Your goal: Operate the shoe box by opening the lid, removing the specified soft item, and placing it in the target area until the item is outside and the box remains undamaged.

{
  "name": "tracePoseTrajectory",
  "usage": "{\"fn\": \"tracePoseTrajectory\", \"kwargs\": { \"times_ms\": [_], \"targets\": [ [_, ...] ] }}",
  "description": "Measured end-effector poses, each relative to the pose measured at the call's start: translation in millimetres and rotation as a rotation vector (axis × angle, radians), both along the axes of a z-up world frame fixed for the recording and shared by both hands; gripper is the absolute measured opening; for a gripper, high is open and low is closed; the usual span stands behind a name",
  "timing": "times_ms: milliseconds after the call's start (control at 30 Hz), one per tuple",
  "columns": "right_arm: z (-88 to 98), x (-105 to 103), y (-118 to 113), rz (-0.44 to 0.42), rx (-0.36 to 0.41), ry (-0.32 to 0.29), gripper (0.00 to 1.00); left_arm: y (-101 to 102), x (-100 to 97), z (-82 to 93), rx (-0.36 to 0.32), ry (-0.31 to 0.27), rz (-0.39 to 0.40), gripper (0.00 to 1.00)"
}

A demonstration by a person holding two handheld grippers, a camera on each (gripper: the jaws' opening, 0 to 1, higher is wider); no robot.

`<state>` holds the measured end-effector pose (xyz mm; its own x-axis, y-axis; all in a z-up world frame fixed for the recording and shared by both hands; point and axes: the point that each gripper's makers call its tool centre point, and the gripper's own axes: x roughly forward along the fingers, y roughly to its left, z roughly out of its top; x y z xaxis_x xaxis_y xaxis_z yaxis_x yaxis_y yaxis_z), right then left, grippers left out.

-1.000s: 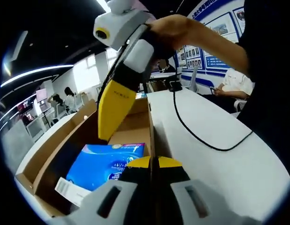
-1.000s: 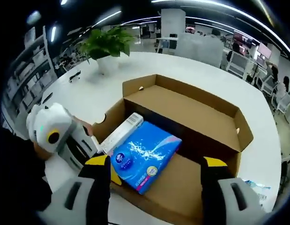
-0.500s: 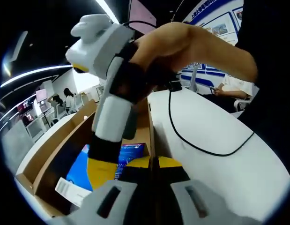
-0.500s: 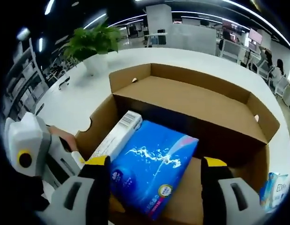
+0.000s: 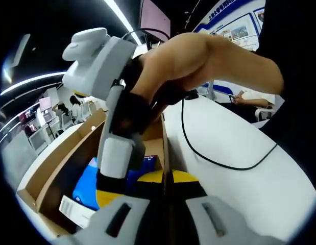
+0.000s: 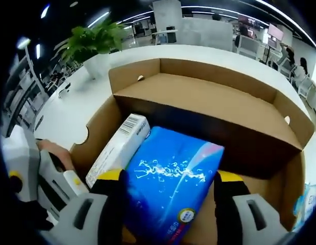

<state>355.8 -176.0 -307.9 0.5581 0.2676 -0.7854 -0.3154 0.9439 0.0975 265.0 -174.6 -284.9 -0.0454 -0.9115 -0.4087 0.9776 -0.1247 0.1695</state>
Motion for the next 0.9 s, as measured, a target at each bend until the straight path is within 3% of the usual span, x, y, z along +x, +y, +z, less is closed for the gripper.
{"fn": "tracePoseTrajectory", "kwargs": {
  "times_ms": [267, 600, 800, 900],
  "targets": [
    [0.4, -1.6, -19.7, -0.004, -0.007, 0.002, 0.70, -1.4, -1.9, 1.2, 0.000, -0.003, 0.000, 0.02],
    [2.3, -3.6, -66.9, -0.026, -0.056, 0.038, 0.68, -1.1, 0.3, 1.3, -0.001, -0.003, -0.002, 0.02],
    [2.0, -7.3, -85.4, -0.074, -0.070, 0.044, 0.68, 0.9, -6.5, 3.0, -0.001, -0.006, -0.002, 0.03],
    [3.7, -6.3, -87.6, -0.097, -0.074, 0.044, 0.72, -0.8, 0.8, 1.7, -0.001, -0.005, -0.002, 0.03]
  ]
}}
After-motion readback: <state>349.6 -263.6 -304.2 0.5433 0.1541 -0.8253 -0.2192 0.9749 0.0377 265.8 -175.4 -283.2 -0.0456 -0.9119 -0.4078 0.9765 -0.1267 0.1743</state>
